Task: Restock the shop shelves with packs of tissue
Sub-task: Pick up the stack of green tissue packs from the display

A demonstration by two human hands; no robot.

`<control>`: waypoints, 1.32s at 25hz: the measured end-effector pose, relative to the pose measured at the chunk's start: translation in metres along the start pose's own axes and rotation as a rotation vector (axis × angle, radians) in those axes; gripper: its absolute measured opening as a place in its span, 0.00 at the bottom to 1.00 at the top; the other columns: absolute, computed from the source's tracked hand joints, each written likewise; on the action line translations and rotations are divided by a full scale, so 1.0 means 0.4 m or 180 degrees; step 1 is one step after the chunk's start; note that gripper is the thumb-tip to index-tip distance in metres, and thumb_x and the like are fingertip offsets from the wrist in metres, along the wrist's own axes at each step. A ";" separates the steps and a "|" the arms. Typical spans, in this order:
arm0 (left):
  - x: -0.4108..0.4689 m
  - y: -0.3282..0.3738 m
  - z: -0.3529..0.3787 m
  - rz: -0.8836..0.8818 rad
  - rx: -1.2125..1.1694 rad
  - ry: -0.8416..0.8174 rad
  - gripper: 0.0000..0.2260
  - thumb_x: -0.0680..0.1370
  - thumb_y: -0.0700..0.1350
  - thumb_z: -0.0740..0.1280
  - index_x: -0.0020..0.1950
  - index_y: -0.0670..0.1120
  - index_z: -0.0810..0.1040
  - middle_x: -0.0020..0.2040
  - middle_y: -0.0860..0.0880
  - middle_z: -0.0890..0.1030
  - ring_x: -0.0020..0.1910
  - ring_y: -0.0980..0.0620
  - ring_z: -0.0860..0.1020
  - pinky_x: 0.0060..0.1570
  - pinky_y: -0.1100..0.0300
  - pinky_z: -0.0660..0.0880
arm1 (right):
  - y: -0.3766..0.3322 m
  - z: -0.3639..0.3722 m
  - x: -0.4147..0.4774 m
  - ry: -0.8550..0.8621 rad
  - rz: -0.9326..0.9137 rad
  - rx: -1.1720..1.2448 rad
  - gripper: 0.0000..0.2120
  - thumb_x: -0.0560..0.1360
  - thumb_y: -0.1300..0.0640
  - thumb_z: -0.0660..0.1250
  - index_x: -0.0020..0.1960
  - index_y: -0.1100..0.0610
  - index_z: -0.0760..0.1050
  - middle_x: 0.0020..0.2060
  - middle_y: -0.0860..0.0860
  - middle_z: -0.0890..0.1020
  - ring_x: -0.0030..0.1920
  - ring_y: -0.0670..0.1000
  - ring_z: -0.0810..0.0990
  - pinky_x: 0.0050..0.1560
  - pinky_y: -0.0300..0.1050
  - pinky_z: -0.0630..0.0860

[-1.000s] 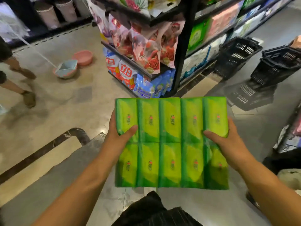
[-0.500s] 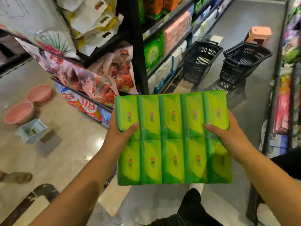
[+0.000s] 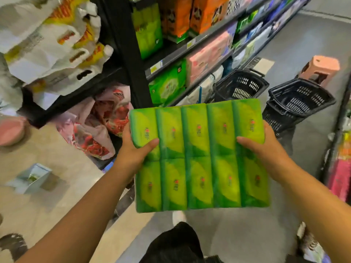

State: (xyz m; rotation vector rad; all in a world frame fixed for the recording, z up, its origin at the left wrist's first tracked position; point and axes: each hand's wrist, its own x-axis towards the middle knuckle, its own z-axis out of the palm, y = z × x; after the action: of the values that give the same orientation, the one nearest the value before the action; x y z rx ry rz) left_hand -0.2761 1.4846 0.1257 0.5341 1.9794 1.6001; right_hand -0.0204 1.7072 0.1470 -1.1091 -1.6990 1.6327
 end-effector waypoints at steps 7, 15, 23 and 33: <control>0.433 0.059 0.154 -0.0186 -0.0111 0.0152 0.42 0.65 0.54 0.78 0.72 0.60 0.58 0.62 0.54 0.76 0.58 0.53 0.78 0.57 0.48 0.77 | -0.019 0.004 0.524 -0.0315 0.0147 -0.0116 0.46 0.58 0.46 0.80 0.71 0.45 0.62 0.60 0.48 0.78 0.58 0.51 0.80 0.57 0.55 0.77; 0.761 0.187 0.252 -0.0307 0.0005 0.0643 0.45 0.61 0.54 0.77 0.72 0.60 0.57 0.57 0.58 0.76 0.56 0.53 0.78 0.57 0.45 0.77 | -0.125 0.041 0.989 -0.0556 0.0180 -0.0110 0.42 0.59 0.49 0.76 0.68 0.44 0.61 0.57 0.49 0.78 0.56 0.53 0.79 0.56 0.53 0.77; 0.908 0.249 0.353 -0.0209 -0.0108 0.1745 0.45 0.52 0.60 0.79 0.65 0.65 0.62 0.55 0.61 0.78 0.53 0.60 0.79 0.53 0.53 0.78 | -0.226 0.091 1.439 -0.1713 -0.0517 -0.0357 0.48 0.53 0.37 0.80 0.69 0.47 0.67 0.59 0.48 0.80 0.59 0.51 0.80 0.53 0.53 0.79; 0.947 0.374 0.444 0.0589 -0.0801 0.2618 0.19 0.70 0.55 0.73 0.55 0.59 0.69 0.44 0.51 0.80 0.43 0.48 0.79 0.40 0.57 0.78 | -0.370 0.171 1.644 -0.2330 -0.1069 0.0632 0.39 0.65 0.47 0.70 0.73 0.52 0.61 0.54 0.43 0.80 0.57 0.49 0.78 0.57 0.51 0.72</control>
State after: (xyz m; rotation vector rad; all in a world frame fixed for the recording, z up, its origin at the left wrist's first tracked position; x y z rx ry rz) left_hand -0.4641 1.8829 0.1845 -0.0790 2.2513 2.4119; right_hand -0.4495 2.2306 0.1762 -0.0931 -1.9418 2.0502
